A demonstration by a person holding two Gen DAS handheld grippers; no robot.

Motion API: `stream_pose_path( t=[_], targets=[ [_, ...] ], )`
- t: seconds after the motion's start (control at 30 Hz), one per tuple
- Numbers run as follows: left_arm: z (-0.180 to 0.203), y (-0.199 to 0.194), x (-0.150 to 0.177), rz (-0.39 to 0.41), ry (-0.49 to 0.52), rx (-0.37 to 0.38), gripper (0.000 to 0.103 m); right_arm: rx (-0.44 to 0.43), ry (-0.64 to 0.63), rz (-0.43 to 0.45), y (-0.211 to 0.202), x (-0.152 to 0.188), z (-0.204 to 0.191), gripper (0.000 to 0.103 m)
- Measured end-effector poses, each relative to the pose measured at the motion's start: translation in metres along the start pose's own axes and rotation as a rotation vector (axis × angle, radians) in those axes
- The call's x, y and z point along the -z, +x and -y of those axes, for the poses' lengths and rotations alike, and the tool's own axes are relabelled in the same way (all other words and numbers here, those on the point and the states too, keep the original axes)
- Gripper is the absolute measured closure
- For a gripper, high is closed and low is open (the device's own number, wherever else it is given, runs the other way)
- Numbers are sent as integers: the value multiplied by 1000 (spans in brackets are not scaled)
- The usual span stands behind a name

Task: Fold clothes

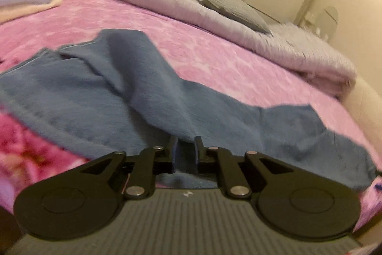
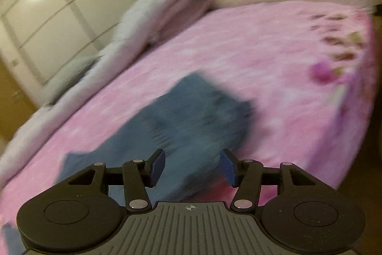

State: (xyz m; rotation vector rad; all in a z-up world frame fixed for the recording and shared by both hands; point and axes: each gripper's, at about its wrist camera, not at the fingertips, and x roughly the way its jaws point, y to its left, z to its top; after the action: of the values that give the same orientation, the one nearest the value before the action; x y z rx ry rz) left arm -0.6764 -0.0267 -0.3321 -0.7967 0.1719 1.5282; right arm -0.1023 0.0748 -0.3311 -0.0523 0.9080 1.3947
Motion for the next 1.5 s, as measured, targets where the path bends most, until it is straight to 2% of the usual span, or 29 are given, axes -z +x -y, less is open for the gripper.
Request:
stream_pose_path(
  t=[0.13,0.23,0.33,0.5,0.63,0.77,0.97,1.1,1.23,1.3,1.37,1.43,1.5],
  targets=[
    [-27,-21,-6,-6,-80,-31,93,-171,-16,-136,13,32,-43,48],
    [-45,-32,-11,-18,-93,-96,92,-217,-52,-237,29,57,-80,48],
    [-59,-32,-19,-66,-106,-166,89,-245,-130,-315,39,79,-121,48],
    [-82,-21,-36,-130,-138,-209,83,-290,-225,-356,51,103,-171,48],
    [-96,-10,-50,-131,-190,-191,83,-277,-273,-356,69,112,-191,48],
    [-110,2,-61,-104,-305,-117,82,-256,-347,-345,87,118,-214,48],
    [-132,38,-76,-33,-500,-28,82,-259,-361,-387,115,132,-227,48],
    [-147,68,-86,15,-622,-37,81,-278,-401,-376,119,135,-226,48],
    [-156,95,-92,17,-680,-63,79,-290,-369,-380,123,133,-223,48],
    [-159,102,-94,29,-691,-51,82,-289,-365,-379,124,133,-224,48],
    [-158,104,-98,69,-659,-11,103,-284,-380,-377,124,133,-226,48],
    [-148,87,-108,141,-564,9,103,-281,-388,-377,123,132,-227,48],
    [-135,52,-117,252,-423,9,103,-283,-380,-382,122,131,-226,48]
  ],
)
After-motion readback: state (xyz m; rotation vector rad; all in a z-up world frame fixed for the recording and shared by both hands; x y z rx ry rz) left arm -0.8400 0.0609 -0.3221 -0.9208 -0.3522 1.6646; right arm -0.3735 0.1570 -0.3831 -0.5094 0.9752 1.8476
